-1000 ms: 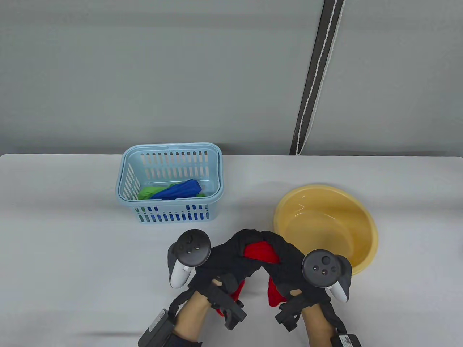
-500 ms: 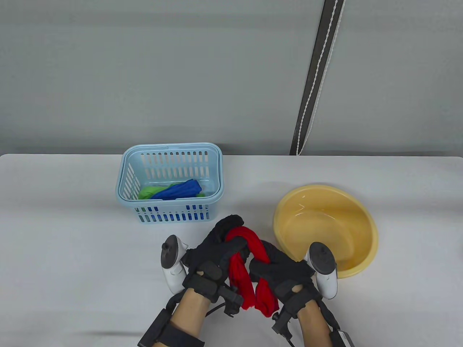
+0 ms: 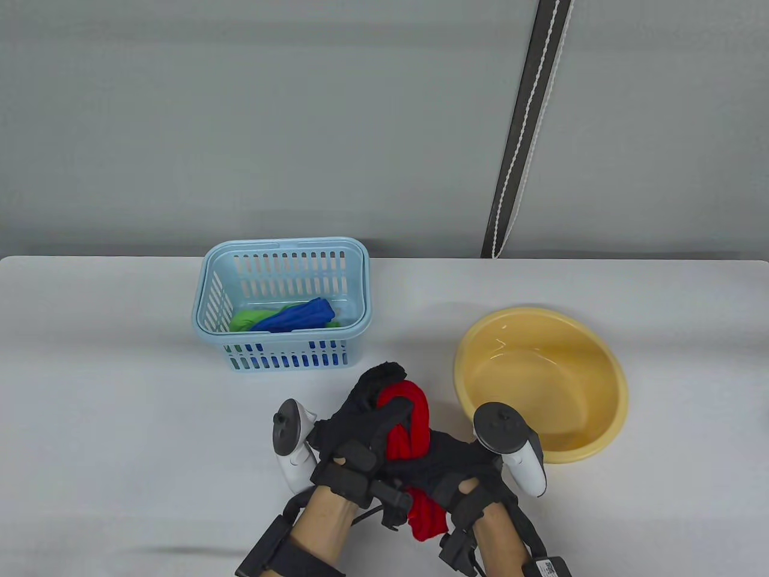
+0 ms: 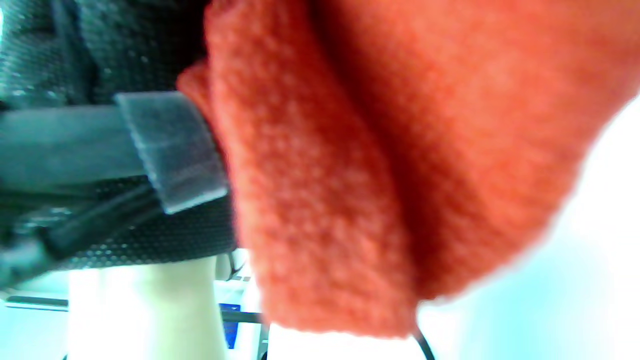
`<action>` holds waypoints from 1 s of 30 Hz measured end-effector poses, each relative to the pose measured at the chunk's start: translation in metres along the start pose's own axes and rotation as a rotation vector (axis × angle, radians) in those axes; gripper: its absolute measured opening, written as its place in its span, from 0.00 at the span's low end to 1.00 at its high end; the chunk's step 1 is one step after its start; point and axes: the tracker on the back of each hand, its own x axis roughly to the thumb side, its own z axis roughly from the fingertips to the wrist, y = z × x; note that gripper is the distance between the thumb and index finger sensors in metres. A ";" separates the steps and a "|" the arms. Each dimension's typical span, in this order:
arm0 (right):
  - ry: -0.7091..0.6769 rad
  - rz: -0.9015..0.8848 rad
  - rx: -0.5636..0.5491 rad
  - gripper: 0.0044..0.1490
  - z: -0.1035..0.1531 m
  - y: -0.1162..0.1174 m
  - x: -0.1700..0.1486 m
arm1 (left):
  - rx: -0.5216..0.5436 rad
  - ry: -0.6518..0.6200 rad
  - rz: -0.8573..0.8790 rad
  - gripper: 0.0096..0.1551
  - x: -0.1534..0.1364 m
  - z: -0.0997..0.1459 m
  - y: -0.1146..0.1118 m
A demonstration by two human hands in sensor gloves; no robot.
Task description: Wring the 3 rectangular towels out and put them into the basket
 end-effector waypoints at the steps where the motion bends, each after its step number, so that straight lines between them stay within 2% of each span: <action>1: -0.007 -0.020 0.009 0.46 0.000 0.000 0.000 | -0.019 -0.005 0.010 0.29 0.000 -0.001 0.000; 5: -0.031 -0.007 -0.031 0.34 0.003 -0.002 -0.002 | -0.026 -0.043 -0.019 0.29 0.002 -0.002 0.000; 10: -0.056 0.039 -0.143 0.29 0.006 -0.008 -0.005 | 0.021 -0.092 -0.107 0.28 0.005 -0.001 0.008; 12: -0.052 0.083 -0.258 0.32 0.011 -0.012 -0.004 | 0.000 -0.080 -0.147 0.28 0.010 -0.001 0.013; 17: -0.047 0.331 -0.408 0.37 0.020 -0.018 0.001 | 0.005 -0.156 -0.444 0.28 0.019 0.000 0.022; 21: -0.028 0.499 -0.509 0.35 0.025 -0.021 0.007 | -0.020 -0.200 -0.663 0.30 0.026 0.003 0.016; 24: 0.008 0.552 -0.492 0.32 0.026 -0.024 0.007 | -0.081 -0.251 -0.959 0.33 0.033 0.009 0.005; 26: 0.058 0.537 -0.418 0.31 0.024 -0.029 0.005 | -0.117 -0.323 -1.226 0.38 0.038 0.017 -0.005; 27: 0.088 0.536 -0.380 0.30 0.022 -0.031 0.004 | -0.147 -0.359 -1.301 0.41 0.040 0.020 -0.008; 28: 0.103 0.533 -0.351 0.30 0.021 -0.032 0.002 | -0.185 -0.389 -1.377 0.45 0.042 0.023 -0.012; 30: 0.127 0.501 -0.281 0.30 0.014 -0.034 0.000 | -0.336 -0.450 -1.546 0.51 0.041 0.031 -0.023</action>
